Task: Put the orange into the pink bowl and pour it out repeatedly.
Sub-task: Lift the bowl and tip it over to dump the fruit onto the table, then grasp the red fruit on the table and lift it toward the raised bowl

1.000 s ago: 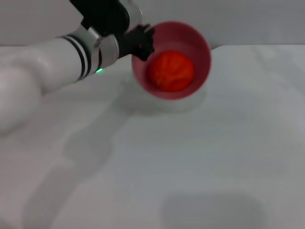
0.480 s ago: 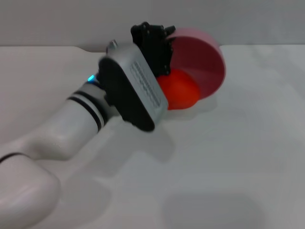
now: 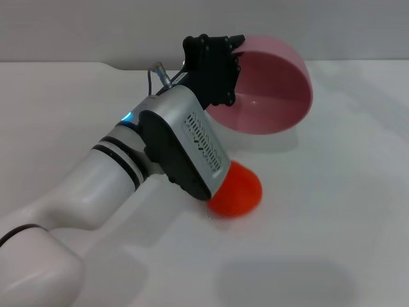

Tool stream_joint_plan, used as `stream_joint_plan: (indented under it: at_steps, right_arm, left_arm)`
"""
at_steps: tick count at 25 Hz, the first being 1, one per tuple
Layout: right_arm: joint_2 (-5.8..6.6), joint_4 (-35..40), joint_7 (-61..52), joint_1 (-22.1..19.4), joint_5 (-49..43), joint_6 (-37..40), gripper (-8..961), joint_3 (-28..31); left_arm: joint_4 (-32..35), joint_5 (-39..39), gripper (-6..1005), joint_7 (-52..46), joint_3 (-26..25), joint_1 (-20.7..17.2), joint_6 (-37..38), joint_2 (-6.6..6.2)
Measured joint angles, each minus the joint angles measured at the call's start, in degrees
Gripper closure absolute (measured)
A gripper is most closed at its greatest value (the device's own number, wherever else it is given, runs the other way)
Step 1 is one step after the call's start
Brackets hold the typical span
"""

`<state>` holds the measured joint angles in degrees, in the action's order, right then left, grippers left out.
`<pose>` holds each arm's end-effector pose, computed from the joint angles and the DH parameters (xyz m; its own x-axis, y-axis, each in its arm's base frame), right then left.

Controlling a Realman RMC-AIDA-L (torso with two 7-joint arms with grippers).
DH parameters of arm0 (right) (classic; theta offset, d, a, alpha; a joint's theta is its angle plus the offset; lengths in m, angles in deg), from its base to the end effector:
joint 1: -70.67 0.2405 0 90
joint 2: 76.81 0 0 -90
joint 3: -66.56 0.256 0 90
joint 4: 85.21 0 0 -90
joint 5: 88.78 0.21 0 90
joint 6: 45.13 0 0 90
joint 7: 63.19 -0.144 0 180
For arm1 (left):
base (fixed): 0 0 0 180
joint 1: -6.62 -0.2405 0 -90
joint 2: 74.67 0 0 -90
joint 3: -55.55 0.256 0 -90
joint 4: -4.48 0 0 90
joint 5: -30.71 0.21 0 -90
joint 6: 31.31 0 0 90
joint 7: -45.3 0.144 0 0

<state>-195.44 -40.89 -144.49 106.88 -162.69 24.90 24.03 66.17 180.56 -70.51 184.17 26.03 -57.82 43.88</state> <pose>0.1797 0.4245 0.0989 0.4603 0.0473 -0.8865 -0.6218 -0.6955 -0.3600 -0.1337 0.3374 -0.0911 0.8461 -0.5155 -0.1353 -0.3246 -0.2972 -0.8979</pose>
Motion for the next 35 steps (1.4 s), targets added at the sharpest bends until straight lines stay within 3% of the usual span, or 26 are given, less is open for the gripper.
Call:
stream_joint_plan:
  at_steps: [6,12,17,23,29,31,35]
  right_arm:
    - [0.01,-0.95,0.73,0.37,0.00,0.00,462,0.01]
    - [-0.06,-3.06,4.42,-0.02,2.32,-0.07,462,0.35]
    - [-0.01,-5.55,8.03,-0.04,4.59,0.01,463,-0.09]
    - [0.04,-7.20,11.75,-0.43,5.22,0.54,463,0.05]
    - [0.16,-7.04,14.84,-1.83,5.33,0.68,463,0.52]
    - [0.24,-7.00,16.56,-2.23,5.35,0.24,463,0.55]
    - [0.70,-6.87,18.00,-3.11,5.29,-2.06,464,0.60]
  left_arm:
    - [0.16,-0.80,956,-4.88,-1.26,0.85,-0.58,0.04]
    - [0.57,-1.94,956,-23.85,-6.38,5.32,2.64,-0.56]
    - [1.79,-2.91,956,-32.75,-14.19,10.45,18.20,-0.48]
    - [2.36,-7.70,956,-33.85,-25.96,18.11,42.51,-0.39]
    - [-1.17,-11.38,956,-29.11,-43.54,26.40,67.88,-0.50]
    - [-3.78,-11.48,956,-26.89,-52.12,29.18,77.26,-0.62]
    - [-7.06,-10.18,956,-23.59,-63.55,31.10,90.15,-1.67]
